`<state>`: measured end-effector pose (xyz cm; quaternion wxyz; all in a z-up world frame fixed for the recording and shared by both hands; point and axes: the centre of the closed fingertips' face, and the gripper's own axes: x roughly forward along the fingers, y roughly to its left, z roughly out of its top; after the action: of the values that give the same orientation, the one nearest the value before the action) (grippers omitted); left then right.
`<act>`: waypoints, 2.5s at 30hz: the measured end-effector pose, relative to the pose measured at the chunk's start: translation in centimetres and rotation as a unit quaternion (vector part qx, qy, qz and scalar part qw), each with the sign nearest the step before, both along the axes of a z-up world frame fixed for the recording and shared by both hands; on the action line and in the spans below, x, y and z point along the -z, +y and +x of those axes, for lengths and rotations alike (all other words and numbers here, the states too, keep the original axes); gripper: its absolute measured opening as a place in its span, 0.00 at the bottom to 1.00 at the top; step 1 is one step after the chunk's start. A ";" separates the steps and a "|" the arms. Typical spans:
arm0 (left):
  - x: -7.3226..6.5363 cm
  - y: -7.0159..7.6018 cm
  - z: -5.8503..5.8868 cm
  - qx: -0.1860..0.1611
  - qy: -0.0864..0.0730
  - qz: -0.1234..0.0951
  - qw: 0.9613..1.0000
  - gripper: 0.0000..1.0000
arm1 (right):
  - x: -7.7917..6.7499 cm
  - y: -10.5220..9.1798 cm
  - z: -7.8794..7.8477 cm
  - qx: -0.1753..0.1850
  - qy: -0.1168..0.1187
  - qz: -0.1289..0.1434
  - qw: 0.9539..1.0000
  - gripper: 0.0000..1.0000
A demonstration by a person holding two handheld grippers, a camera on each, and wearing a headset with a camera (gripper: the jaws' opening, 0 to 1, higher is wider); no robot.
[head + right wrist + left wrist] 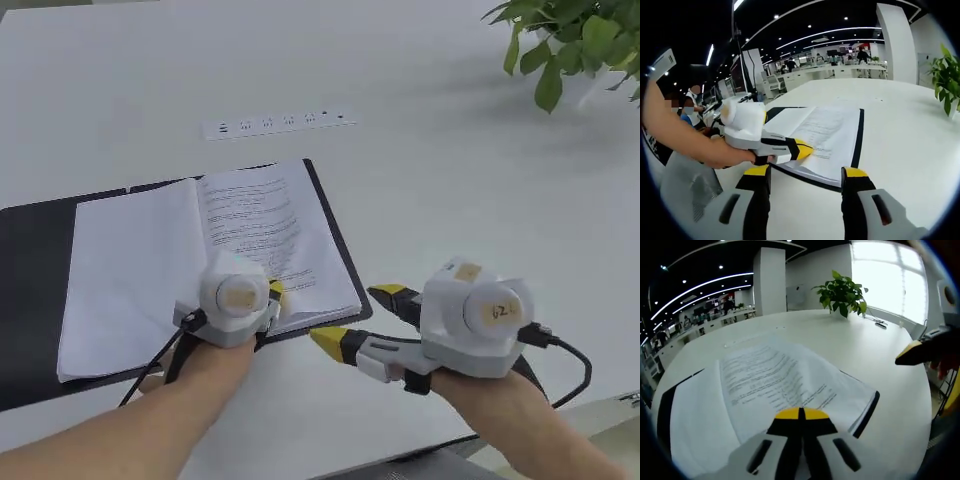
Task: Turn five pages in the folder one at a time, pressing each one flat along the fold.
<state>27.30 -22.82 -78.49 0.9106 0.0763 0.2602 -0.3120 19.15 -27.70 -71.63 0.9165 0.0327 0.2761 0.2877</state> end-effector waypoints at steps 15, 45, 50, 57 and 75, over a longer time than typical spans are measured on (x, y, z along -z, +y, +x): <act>-0.1 0.1 -0.1 -0.007 0.003 -0.008 1.000 0.00 | 4.3 -0.7 4.7 0.035 0.067 0.019 0.997 0.47; -0.2 0.1 -0.1 -0.007 0.005 -0.009 1.000 0.00 | 5.5 -1.6 3.2 0.065 0.085 0.022 0.994 0.34; -0.2 0.1 -0.1 -0.010 0.007 -0.011 1.000 0.00 | 5.9 -1.8 3.2 0.059 0.083 -0.002 0.995 0.27; -0.2 0.0 -0.1 -0.010 0.008 -0.010 1.000 0.00 | 5.6 -2.2 3.5 0.065 0.080 -0.006 0.995 0.21; -0.7 0.9 -1.1 -0.008 0.048 -0.031 0.998 0.06 | 2.9 -2.5 4.0 0.094 0.056 0.015 0.994 0.00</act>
<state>26.16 -21.89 -77.83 0.9015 0.0306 0.2942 -0.3158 23.16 -30.25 -74.55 0.9218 0.0885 0.3186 0.2026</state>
